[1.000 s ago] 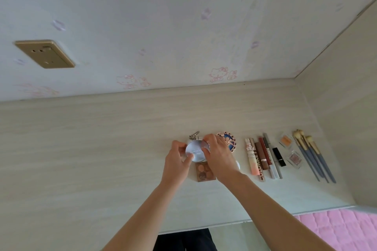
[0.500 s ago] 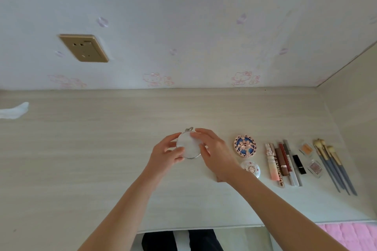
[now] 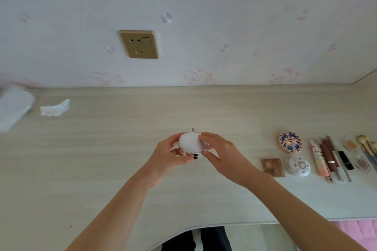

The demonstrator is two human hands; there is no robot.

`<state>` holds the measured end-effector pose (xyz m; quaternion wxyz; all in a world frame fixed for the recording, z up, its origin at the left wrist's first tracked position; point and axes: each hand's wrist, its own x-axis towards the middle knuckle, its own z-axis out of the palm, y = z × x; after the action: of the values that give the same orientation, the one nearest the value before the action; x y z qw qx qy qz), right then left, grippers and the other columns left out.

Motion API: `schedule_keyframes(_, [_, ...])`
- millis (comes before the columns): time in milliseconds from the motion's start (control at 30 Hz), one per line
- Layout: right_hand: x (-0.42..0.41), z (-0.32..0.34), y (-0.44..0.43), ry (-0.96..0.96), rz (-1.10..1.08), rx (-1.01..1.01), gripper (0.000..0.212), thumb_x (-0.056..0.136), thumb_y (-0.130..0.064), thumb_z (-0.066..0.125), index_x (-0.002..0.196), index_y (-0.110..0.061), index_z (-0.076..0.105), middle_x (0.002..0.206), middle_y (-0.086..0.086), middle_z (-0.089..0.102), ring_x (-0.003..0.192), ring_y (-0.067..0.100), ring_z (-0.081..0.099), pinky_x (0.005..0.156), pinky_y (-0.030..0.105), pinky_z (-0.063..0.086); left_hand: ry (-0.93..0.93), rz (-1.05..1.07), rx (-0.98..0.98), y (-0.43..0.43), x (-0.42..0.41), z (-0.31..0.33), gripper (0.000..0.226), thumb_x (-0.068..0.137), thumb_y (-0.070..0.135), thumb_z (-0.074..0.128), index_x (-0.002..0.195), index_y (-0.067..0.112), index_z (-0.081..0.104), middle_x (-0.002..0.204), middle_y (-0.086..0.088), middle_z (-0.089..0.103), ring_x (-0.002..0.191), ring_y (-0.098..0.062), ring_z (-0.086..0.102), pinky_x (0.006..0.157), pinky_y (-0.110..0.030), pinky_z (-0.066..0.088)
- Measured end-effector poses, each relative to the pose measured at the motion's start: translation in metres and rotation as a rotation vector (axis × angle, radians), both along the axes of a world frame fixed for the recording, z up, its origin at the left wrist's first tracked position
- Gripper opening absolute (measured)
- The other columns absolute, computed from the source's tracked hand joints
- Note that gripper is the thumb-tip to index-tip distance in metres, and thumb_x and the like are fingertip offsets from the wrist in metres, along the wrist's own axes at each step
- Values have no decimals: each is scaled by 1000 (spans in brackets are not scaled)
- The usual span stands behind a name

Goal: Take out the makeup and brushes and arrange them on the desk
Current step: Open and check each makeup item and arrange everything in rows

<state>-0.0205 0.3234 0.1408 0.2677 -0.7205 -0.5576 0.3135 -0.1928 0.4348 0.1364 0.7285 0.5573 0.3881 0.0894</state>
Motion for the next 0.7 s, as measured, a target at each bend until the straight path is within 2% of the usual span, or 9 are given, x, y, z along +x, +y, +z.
schedule_keyframes(67, [-10, 1, 5, -61, 29, 17, 41, 96, -21, 54, 136, -20, 48, 144, -6, 42, 119, 9, 51, 102, 14, 34, 12, -12, 39, 6, -10, 0, 63, 65, 9, 82, 121, 30, 61, 117, 5, 66, 100, -30, 63, 94, -38, 51])
schedule_keyframes(133, [-18, -1, 9, -79, 40, 33, 40, 96, -22, 52, 136, -20, 47, 144, -6, 43, 125, 10, 47, 105, 17, 34, 8, -26, 60, 9, -17, -2, 63, 65, 10, 82, 122, 28, 60, 117, 4, 66, 103, -26, 65, 95, -39, 51])
schedule_keyframes(300, [-20, -14, 21, -127, 113, 104, 35, 96, -35, 50, 128, -23, 49, 127, -10, 50, 109, 9, 54, 93, 26, 45, -22, 22, 154, 16, -22, -22, 61, 65, 0, 84, 117, 19, 59, 108, 1, 70, 100, -19, 67, 77, -26, 55])
schedule_keyframes(433, [-8, -35, 33, -192, 190, 138, 36, 96, -34, 51, 130, -23, 48, 130, -10, 48, 113, 9, 52, 96, 22, 42, -86, 5, 168, 23, -21, -45, 66, 68, -7, 81, 123, 17, 55, 111, -4, 69, 100, -22, 68, 78, -23, 53])
schedule_keyframes(567, [-2, -51, 38, -242, 226, 169, 38, 96, -34, 50, 132, -24, 47, 134, -13, 44, 116, 6, 50, 99, 20, 39, -135, 29, 251, 30, -19, -65, 70, 59, 17, 85, 122, 22, 57, 111, 0, 69, 98, -19, 68, 78, -25, 53])
schedule_keyframes(700, [-3, -62, 40, -276, 232, 220, 40, 95, -36, 52, 134, -27, 44, 138, -15, 39, 121, 3, 47, 102, 21, 38, -181, 78, 338, 33, -17, -85, 74, 50, 21, 86, 119, 24, 59, 114, 6, 68, 103, -15, 65, 82, -25, 54])
